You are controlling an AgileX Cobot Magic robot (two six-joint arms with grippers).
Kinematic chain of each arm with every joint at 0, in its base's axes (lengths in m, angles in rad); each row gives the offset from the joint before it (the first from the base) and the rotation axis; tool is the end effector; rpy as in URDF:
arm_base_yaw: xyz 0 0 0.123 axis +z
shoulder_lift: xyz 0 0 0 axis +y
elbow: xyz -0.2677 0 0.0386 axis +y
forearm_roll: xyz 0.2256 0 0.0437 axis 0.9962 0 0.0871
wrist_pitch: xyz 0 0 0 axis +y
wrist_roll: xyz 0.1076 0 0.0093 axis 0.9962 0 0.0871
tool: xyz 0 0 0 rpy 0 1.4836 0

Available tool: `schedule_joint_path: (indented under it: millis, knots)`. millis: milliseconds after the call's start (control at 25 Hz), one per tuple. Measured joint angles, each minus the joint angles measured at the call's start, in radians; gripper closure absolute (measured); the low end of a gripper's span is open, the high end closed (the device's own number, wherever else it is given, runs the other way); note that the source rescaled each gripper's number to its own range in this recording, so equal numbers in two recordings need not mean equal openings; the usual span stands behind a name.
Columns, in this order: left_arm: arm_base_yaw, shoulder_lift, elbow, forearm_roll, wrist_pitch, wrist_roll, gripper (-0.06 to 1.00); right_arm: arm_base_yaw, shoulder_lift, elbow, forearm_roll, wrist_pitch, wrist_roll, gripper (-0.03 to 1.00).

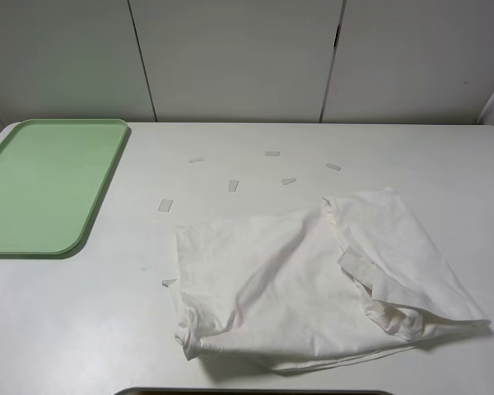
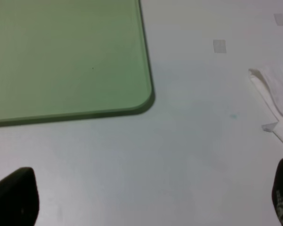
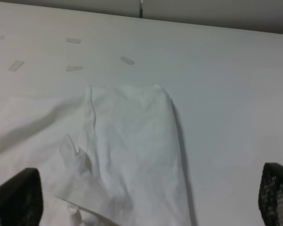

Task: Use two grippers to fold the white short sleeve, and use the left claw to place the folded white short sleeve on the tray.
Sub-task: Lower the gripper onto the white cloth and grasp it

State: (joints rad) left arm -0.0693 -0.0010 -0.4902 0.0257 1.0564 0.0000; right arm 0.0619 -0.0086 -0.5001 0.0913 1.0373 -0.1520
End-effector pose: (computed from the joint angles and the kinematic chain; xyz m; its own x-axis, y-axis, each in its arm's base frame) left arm 0.0066 0.0020 0.2565 -0.4581 0.0445 -0.8878 0.0552 0.9982 0.0215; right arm 0.0046 0.0088 0.2614 -0.4084 -0.1305 -0.9034 -0.1766 0.9823 -0.0620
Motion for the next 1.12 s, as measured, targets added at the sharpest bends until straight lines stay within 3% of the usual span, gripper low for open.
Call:
schedule_joint_path:
  millis: [720,1000,1120]
  knots:
    - [0.000,0.000,0.000,-0.009,-0.003,0.000,-0.05,0.000,0.000,0.000,0.000,-0.001,0.000,-0.03]
    - [0.000,0.095,-0.006,-0.196,-0.050,0.000,-0.05,0.000,0.000,0.000,0.000,-0.001,0.000,-0.03]
    - [0.000,0.311,-0.012,-0.351,-0.163,0.039,-0.05,0.000,0.000,0.000,0.000,-0.001,0.000,-0.03]
